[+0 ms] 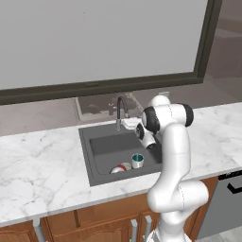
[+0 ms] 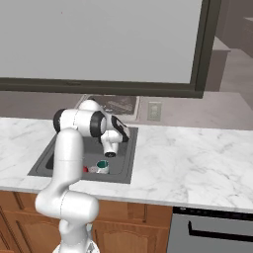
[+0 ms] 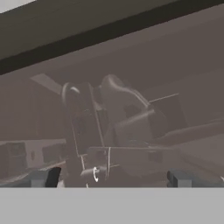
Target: Pick the teapot and mug and place them in the sink. Then turn on the water.
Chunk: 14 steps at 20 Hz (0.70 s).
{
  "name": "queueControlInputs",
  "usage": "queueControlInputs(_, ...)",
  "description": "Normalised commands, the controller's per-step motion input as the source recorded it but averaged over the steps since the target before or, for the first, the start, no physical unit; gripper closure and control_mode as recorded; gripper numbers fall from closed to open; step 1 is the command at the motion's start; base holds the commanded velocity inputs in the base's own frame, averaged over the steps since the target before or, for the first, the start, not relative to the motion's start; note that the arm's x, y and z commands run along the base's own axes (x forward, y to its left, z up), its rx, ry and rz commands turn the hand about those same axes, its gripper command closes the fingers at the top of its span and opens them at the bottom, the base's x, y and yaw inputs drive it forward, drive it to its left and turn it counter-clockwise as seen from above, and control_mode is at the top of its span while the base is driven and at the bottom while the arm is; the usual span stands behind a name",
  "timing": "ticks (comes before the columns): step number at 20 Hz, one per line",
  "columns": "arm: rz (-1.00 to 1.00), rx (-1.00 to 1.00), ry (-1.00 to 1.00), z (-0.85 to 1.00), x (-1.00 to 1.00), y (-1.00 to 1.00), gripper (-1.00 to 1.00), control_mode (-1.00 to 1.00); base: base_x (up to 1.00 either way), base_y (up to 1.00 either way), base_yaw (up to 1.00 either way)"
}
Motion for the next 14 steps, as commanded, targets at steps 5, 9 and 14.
queueControlInputs(5, -0.26, 0.00, 0.00, 0.00, 0.00, -0.81, -1.00, -1.00, 0.00, 0.00, 0.00)
queueControlInputs(9, -0.18, 0.00, 0.00, 0.00, 0.00, -0.95, -1.00, -1.00, 0.00, 0.00, 0.00)
queueControlInputs(14, -0.12, 0.00, 0.00, 0.00, 0.00, -1.00, -1.00, -1.00, 0.00, 0.00, 0.00)
